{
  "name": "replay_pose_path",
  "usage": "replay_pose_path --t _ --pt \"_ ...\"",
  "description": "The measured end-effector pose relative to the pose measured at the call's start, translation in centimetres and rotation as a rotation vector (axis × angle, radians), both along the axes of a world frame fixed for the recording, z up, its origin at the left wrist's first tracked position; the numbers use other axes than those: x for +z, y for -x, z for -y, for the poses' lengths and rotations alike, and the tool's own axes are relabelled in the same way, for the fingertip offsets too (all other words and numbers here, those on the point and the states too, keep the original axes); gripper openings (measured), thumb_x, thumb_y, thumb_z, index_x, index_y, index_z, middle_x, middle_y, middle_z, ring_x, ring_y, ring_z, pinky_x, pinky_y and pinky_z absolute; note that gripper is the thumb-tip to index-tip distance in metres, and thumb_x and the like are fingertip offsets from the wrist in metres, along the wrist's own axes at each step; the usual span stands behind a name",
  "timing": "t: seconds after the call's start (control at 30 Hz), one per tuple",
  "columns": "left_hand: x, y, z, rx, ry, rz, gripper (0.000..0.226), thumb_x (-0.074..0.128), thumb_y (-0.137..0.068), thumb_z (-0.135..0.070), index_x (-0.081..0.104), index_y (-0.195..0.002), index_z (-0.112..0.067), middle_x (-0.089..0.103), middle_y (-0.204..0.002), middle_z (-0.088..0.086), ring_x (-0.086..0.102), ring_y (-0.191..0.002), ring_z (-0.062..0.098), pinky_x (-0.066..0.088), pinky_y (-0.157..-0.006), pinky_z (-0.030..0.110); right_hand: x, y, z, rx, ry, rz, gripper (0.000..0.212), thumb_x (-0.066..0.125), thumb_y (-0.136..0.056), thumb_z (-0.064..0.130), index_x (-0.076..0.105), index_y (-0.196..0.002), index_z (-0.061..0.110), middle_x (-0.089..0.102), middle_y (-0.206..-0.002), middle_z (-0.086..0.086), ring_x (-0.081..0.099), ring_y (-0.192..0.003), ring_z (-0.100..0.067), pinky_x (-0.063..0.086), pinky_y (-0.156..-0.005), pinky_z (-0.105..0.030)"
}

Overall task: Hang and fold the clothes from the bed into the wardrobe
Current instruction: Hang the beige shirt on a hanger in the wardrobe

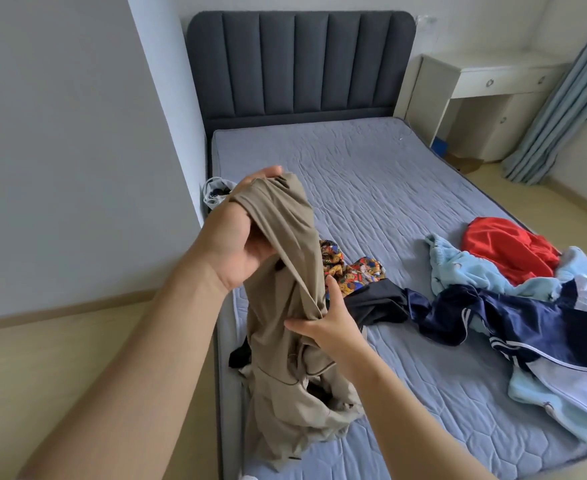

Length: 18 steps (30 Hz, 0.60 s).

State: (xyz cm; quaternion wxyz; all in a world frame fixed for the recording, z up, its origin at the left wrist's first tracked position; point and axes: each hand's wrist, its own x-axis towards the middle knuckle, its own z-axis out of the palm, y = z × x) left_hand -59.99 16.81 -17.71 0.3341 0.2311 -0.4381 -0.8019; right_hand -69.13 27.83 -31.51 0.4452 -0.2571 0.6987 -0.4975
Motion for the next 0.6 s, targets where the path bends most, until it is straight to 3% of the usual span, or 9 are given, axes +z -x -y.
replay_pose_path --t 0.03,0.1,0.17,0.27,0.33,0.4,0.47,0.53,0.6 --pt "0.3 -0.2 -0.2 -0.025 -0.03 -0.046 0.027 0.037 -0.097 -0.013 0.063 -0.095 -0.022 0.071 -0.078 -0.004 0.068 -0.069 0.01 0.057 -0.064 0.025 0.4 0.1 0.7 0.034 -0.037 -0.092 0.069 0.076 -0.072 0.02 0.042 -0.131 0.031 0.063 -0.104 0.007 0.065 -0.075 -0.004 0.045 -0.054 -0.009" --pt "0.8 -0.8 -0.1 -0.031 -0.085 -0.134 0.022 0.041 -0.096 -0.013 0.063 -0.096 -0.019 0.07 -0.084 0.0 0.067 -0.077 0.014 0.057 -0.07 0.027 1.6 0.0 1.9 0.078 -0.168 -0.304 0.013 0.064 -0.083 0.023 0.062 -0.09 0.013 0.06 -0.074 0.004 0.057 -0.069 -0.015 0.041 -0.054 -0.019" --pt "1.0 -1.5 0.3 0.025 -0.108 -0.182 0.019 0.045 -0.094 -0.011 0.062 -0.098 -0.017 0.069 -0.086 0.003 0.067 -0.079 0.015 0.057 -0.072 0.028 2.4 -0.4 2.8 0.014 -0.195 -0.291 0.02 0.055 -0.087 0.018 0.063 -0.074 0.006 0.06 -0.068 -0.005 0.057 -0.073 -0.026 0.041 -0.061 -0.027" --pt "-0.3 -3.0 1.3 0.108 0.17 0.027 0.028 0.047 -0.093 -0.004 0.054 -0.116 -0.017 0.066 -0.099 0.001 0.064 -0.092 0.017 0.055 -0.081 0.031 4.6 -2.3 3.8 -0.112 -0.02 0.054 0.017 0.06 -0.087 0.014 0.067 -0.086 -0.001 0.069 -0.087 -0.019 0.066 -0.085 -0.033 0.053 -0.08 -0.038" --pt "-2.2 -4.9 1.7 -0.064 0.291 0.18 0.047 0.056 -0.087 -0.006 0.043 -0.13 -0.023 0.06 -0.118 -0.004 0.06 -0.108 0.014 0.051 -0.091 0.028 6.3 -3.8 4.8 -0.158 0.096 0.276 0.016 0.062 -0.088 0.019 0.067 -0.091 0.004 0.069 -0.099 -0.023 0.066 -0.091 -0.04 0.052 -0.088 -0.048" --pt "-4.3 -7.0 1.8 -0.252 0.28 0.308 0.072 0.07 -0.076 -0.013 0.035 -0.138 -0.028 0.055 -0.128 -0.009 0.056 -0.115 0.007 0.048 -0.094 0.024 7.7 -4.8 6.0 -0.167 0.195 0.41 0.028 0.059 -0.09 0.021 0.062 -0.105 -0.003 0.065 -0.104 -0.024 0.063 -0.085 -0.042 0.053 -0.079 -0.042" --pt "-6.0 -9.0 2.0 -0.289 0.285 0.447 0.082 0.077 -0.069 -0.011 0.037 -0.139 -0.026 0.058 -0.127 -0.007 0.057 -0.114 0.006 0.047 -0.094 0.023 9.0 -5.9 7.1 -0.168 0.254 0.462 0.029 0.057 -0.091 0.023 0.061 -0.102 -0.003 0.058 -0.085 -0.018 0.05 -0.067 -0.027 0.04 -0.06 -0.028" --pt "-7.1 -10.9 2.4 -0.18 0.368 0.623 0.066 0.074 -0.075 -0.006 0.047 -0.133 -0.021 0.064 -0.116 -0.007 0.061 -0.101 0.001 0.048 -0.086 0.017 9.7 -7.0 8.2 -0.187 0.256 0.477 0.023 0.059 -0.09 0.023 0.062 -0.075 0.005 0.051 -0.063 -0.01 0.043 -0.051 -0.019 0.032 -0.05 -0.023" --pt "-7.5 -13.2 3.1 0.044 0.346 0.775 0.041 0.063 -0.086 -0.009 0.055 -0.126 -0.016 0.066 -0.111 0.0 0.062 -0.092 0.008 0.051 -0.077 0.022 10.0 -8.7 9.2 -0.195 0.269 0.486 0.031 0.059 -0.091 0.022 0.056 -0.061 0.013 0.046 -0.045 -0.001 0.039 -0.035 -0.01 0.029 -0.037 -0.015"
